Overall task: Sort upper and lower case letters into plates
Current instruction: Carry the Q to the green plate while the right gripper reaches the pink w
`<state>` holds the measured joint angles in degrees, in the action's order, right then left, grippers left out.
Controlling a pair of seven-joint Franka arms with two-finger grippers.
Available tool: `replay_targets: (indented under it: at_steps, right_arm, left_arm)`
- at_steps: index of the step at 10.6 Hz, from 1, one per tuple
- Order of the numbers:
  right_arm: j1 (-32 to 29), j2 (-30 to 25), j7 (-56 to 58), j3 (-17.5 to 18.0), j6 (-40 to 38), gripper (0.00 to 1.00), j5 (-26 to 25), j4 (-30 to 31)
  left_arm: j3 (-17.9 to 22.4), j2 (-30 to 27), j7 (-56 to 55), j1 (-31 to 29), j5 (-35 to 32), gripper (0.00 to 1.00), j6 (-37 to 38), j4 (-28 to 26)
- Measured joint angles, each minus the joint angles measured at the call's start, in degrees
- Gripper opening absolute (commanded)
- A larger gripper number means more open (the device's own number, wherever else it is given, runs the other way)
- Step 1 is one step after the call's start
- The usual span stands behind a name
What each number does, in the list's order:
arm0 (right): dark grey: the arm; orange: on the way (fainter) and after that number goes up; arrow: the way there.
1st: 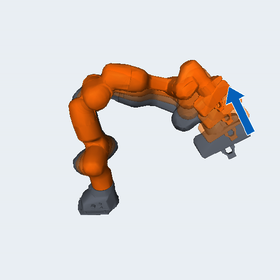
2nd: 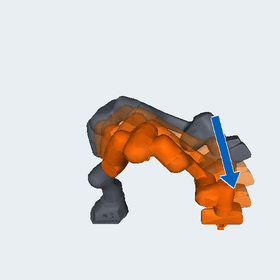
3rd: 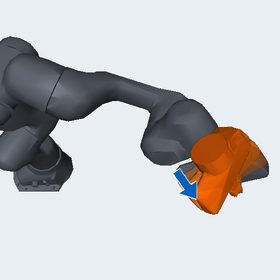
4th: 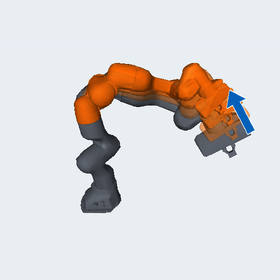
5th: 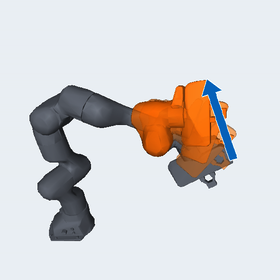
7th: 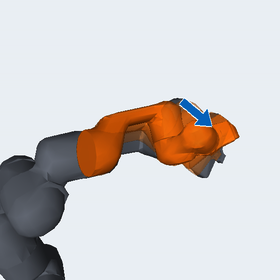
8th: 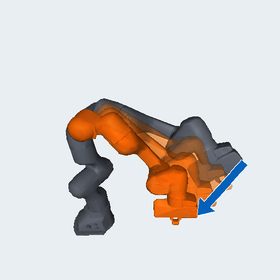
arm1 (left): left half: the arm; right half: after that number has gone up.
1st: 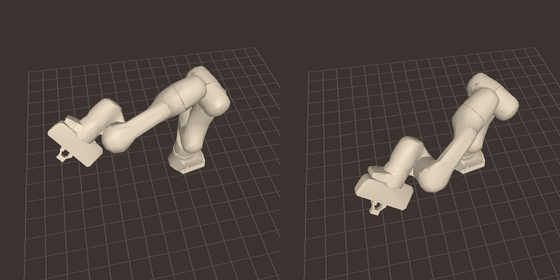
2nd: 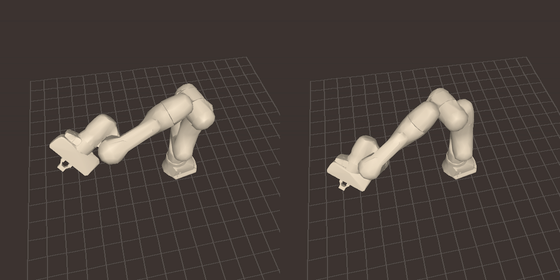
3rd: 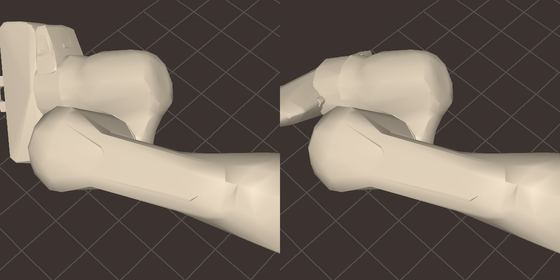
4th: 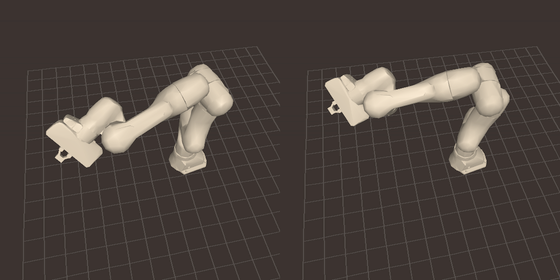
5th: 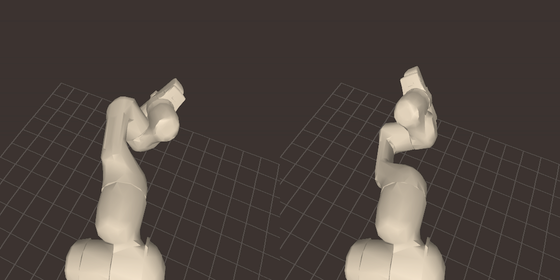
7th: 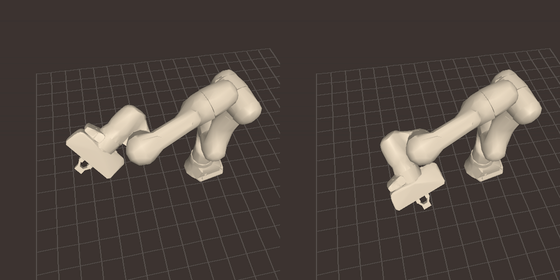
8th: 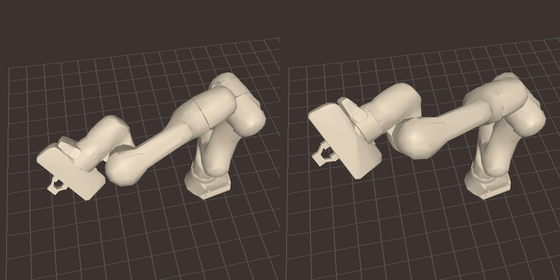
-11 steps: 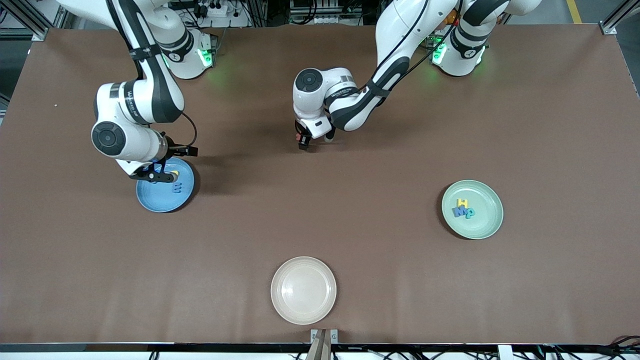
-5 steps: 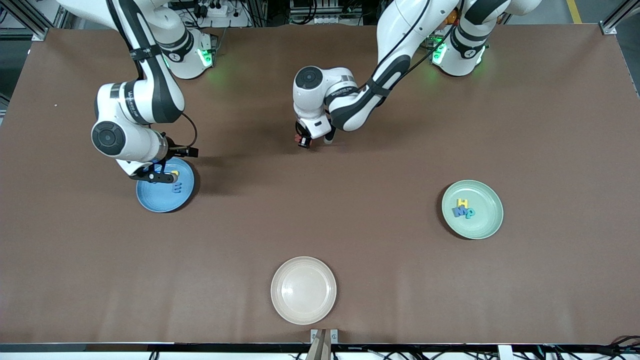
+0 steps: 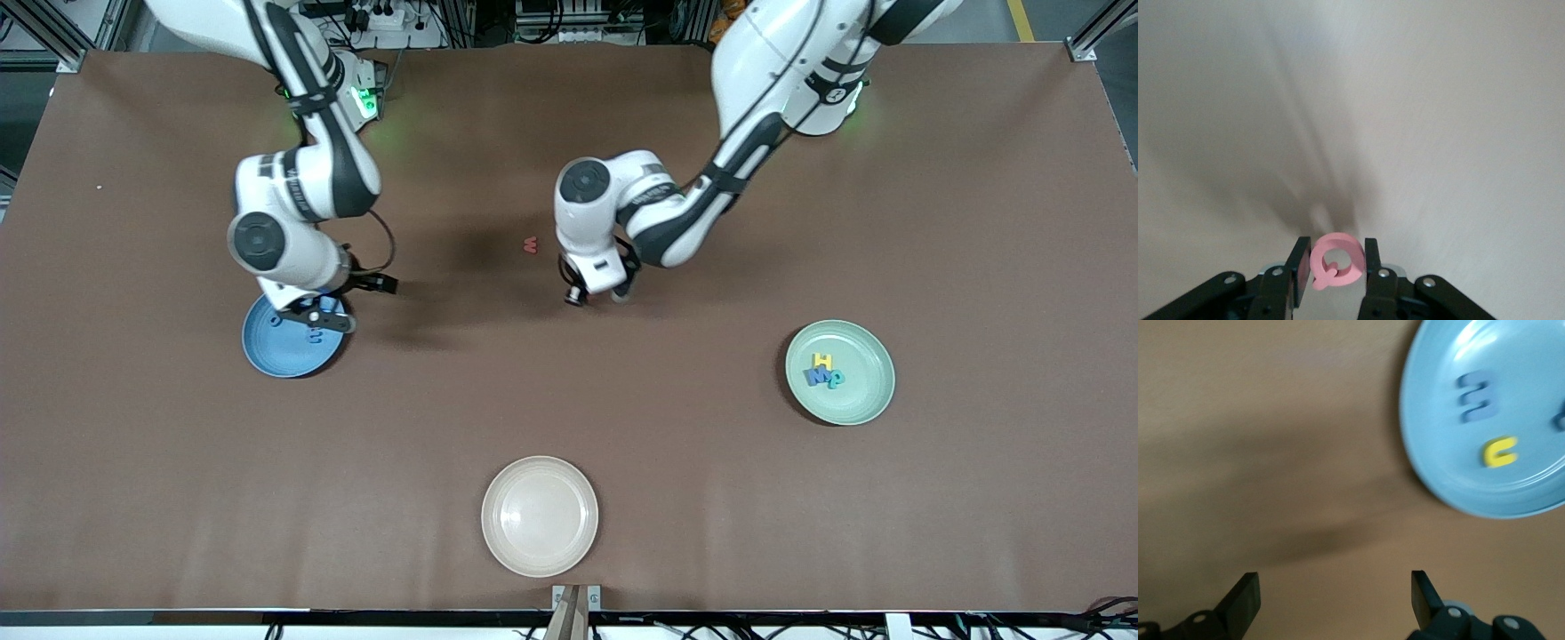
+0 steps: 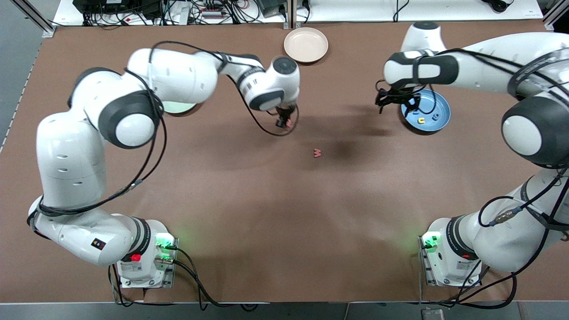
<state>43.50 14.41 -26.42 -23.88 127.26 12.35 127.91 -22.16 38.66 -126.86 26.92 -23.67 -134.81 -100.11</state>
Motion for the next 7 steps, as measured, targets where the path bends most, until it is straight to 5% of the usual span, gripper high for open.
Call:
replay_targets:
  at_steps: [3, 7]
  right_arm:
    - [8.92, 0.07, -9.83, 0.15, 5.56, 1.0, 6.35, -0.18]
    - [22.29, 0.96, -18.58, 0.29, 11.59, 1.0, 6.79, -0.09]
  left_arm:
    - [-0.14, -4.45, 19.84, -9.09, 0.22, 0.0, 6.76, 0.72]
    - [-0.28, -8.16, 49.09, -21.97, 0.77, 0.0, 14.09, 0.82]
